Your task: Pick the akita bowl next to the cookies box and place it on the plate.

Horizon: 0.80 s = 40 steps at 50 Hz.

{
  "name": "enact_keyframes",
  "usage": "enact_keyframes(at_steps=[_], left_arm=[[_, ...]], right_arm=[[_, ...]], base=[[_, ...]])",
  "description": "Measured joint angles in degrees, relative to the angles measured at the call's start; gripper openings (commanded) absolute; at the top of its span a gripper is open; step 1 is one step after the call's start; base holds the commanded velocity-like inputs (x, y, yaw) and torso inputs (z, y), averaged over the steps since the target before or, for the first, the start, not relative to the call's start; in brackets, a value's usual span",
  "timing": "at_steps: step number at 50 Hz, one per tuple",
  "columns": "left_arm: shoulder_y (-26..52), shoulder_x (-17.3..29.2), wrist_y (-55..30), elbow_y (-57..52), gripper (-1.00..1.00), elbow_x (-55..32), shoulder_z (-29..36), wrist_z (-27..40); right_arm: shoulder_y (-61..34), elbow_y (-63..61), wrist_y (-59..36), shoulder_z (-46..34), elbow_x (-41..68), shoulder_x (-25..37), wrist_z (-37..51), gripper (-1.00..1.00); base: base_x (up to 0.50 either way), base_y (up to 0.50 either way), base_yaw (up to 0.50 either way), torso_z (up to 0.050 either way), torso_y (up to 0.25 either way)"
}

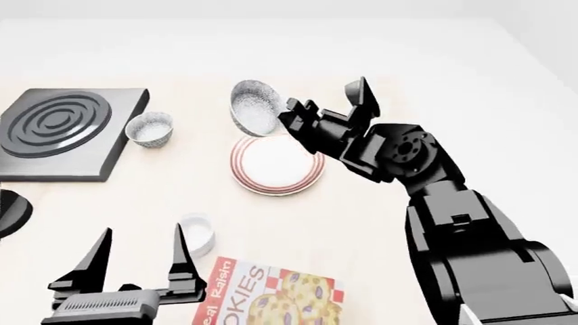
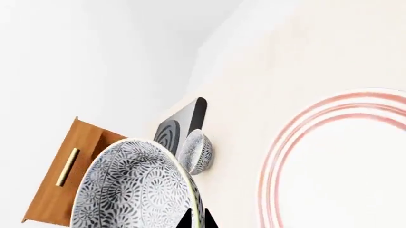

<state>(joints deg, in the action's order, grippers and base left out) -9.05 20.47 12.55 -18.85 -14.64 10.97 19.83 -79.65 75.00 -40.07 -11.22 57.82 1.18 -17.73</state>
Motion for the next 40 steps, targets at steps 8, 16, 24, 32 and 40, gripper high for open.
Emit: enact_keyframes(at_steps=[8, 16, 24, 32, 40], left_arm=[[-0.06, -0.11, 0.37, 0.12, 1.0, 0.11, 0.16, 0.21], [0.32, -0.13, 0.24, 0.54, 1.0, -0.61, 0.36, 0.08], [0.8, -0.14, 0.23, 1.11, 1.0, -1.42, 0.45, -0.13], [0.88, -0.06, 0.7, 1.47, 1.0, -1.75, 0.49, -0.26], [0.65, 0.05, 1.16, 1.47, 1.0, -1.94, 0.54, -0.27]], right_arm=[[-0.16, 0.0, 3.08, -2.53, 1.46, -0.04, 2.38, -1.0], [-0.33, 0.0, 5.05, -3.54, 0.5, -0.03, 4.01, -1.0], [-0.23, 0.0, 6.2, -8.18, 2.63, -0.05, 5.89, -1.0], [-0.36, 0.0, 9.03, -12.72, 6.04, -0.07, 11.01, -1.0], [-0.64, 0.0, 11.13, -14.89, 7.97, -0.05, 14.68, -1.0]], base=[[0.0, 0.0, 0.0, 0.012, -0.25], [0.0, 0.0, 0.0, 0.005, -0.09], [0.0, 0.0, 0.0, 0.0, 0.0], [0.0, 0.0, 0.0, 0.0, 0.0], [0.0, 0.0, 0.0, 0.0, 0.0]])
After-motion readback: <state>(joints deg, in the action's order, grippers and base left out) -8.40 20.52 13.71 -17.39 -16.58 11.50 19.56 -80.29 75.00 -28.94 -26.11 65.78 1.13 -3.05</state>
